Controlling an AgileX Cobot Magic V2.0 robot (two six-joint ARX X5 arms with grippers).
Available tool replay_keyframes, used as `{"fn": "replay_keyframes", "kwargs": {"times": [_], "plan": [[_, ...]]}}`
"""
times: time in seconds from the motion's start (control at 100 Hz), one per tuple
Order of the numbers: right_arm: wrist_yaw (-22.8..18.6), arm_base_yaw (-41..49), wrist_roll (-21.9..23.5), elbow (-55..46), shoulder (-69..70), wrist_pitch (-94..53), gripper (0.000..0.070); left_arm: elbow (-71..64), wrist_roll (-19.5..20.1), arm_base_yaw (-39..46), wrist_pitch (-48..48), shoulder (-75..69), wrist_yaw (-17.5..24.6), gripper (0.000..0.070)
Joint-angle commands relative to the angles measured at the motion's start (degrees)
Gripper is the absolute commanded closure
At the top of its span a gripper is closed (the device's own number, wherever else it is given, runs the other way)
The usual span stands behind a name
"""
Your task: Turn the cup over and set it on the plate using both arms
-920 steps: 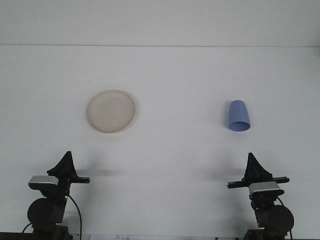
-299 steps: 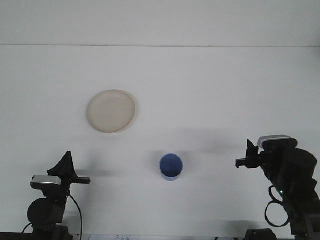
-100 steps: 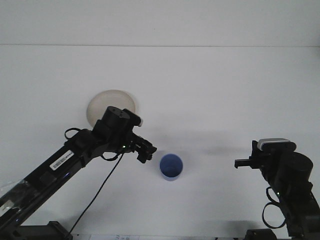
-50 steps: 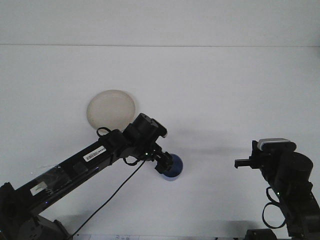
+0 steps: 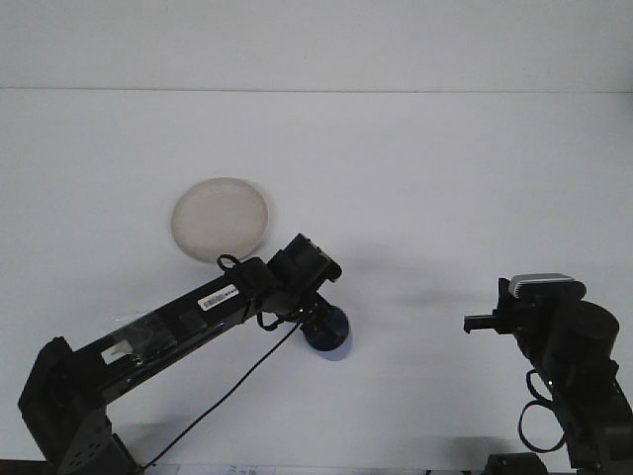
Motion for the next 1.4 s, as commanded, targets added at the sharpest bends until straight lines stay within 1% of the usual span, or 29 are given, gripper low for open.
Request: {"fn": "replay_keyframes", "kwargs": {"times": [0.0,0.09,0.19,0.27,0.36,0.44,0.53,0.63,0.78,0.92,1.18,1.25,1.3,1.39], "plan": [[0.0,0.0,0.8,0.5,0.3,0.6,0.0700,3.2,0.5,-0.2,-1.0,0.1,-1.1,0.0691],[0.0,0.0,0.8,0.5,0.3,0.6,0.0700,6.7,1.0,1.0,-3.5,0.1,-4.2,0.0691],[0.0,0.0,0.8,0.5,0.3,0.6,0.0700,10.8,1.4,4.2,-5.5,0.1,-7.9,0.0691],[0.0,0.0,0.8,0.5,0.3,0.6,0.0700,13.4,2.0,7.7,-6.6,0.1,-11.5,0.0691],[0.0,0.0,0.8,0.5,0.3,0.6,0.0700,15.2,2.7,12.5,-7.0,0.1,-16.8,0.0691],[0.0,0.0,0.8,0.5,0.3,0.6,0.0700,16.1,3.3,17.2,-7.0,0.1,-19.6,0.0691],[0.0,0.0,0.8,0.5,0.3,0.6,0.0700,16.5,4.4,22.9,-6.3,0.3,-19.7,0.0691],[0.0,0.0,0.8,0.5,0.3,0.6,0.0700,16.6,4.7,27.9,-6.4,0.9,-19.7,0.0690],[0.0,0.0,0.8,0.5,0.3,0.7,0.0700,16.6,4.7,32.7,-6.1,2.6,-19.6,0.0690],[0.0,0.0,0.8,0.5,0.3,0.6,0.0700,16.7,4.6,34.5,-5.2,4.7,-19.3,0.0688],[0.0,0.0,0.8,0.5,0.3,0.6,0.0700,17.7,4.7,34.6,-4.1,8.9,-18.8,0.0683],[0.0,0.0,0.8,0.5,0.3,0.6,0.0700,17.7,4.7,34.6,-3.9,9.9,-17.6,0.0680],[0.0,0.0,0.8,0.5,0.3,0.6,0.0700,17.7,4.6,34.6,-4.0,10.2,-17.0,0.0656],[0.0,0.0,0.8,0.5,0.3,0.6,0.0700,17.7,4.6,34.6,-3.7,10.3,-17.0,0.0535]]}}
